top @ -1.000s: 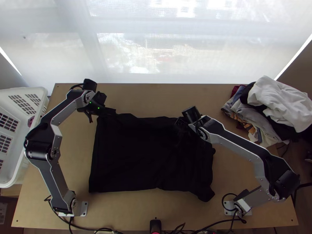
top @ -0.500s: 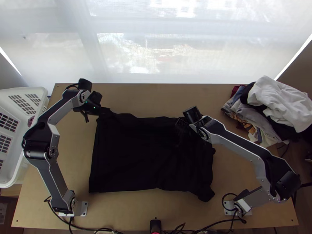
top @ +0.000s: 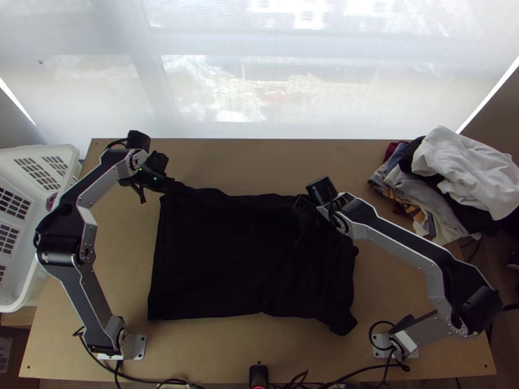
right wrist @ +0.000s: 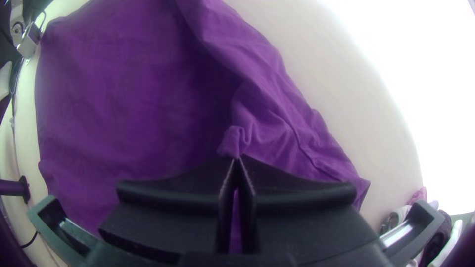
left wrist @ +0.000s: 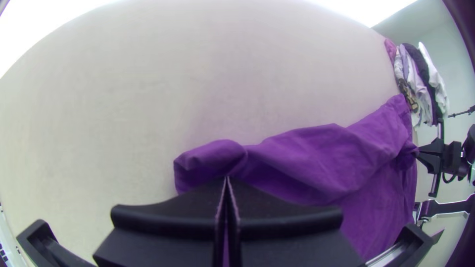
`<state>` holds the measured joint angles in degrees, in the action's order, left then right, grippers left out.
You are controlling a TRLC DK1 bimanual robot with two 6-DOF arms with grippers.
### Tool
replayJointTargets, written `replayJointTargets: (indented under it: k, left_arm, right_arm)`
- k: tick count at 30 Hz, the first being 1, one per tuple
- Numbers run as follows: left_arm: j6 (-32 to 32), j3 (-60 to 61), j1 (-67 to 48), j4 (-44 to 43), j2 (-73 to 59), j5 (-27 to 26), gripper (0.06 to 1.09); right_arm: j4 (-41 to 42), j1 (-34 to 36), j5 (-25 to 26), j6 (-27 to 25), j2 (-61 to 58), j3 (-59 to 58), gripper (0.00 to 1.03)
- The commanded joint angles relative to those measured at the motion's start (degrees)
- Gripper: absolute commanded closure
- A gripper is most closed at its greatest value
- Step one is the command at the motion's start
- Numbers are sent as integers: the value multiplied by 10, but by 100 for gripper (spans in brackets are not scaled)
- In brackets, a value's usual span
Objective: Fold the t-shirt
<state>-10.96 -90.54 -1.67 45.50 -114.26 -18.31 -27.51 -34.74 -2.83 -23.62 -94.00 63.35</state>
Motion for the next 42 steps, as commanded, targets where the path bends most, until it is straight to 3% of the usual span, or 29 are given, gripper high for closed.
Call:
replayJointTargets:
  k: [1,19,42]
  left_arm:
    - [-2,0,14,4,18,-7,105]
    - [-3,-3,91,34,78,-52,105]
    - [-2,39,85,61,200,-103,105]
  right_arm:
    - [-1,2,0,1,4,2,100]
    - [-28,49,0,-20,23,53,100]
    - [-69,89,1,-53,54,106,100]
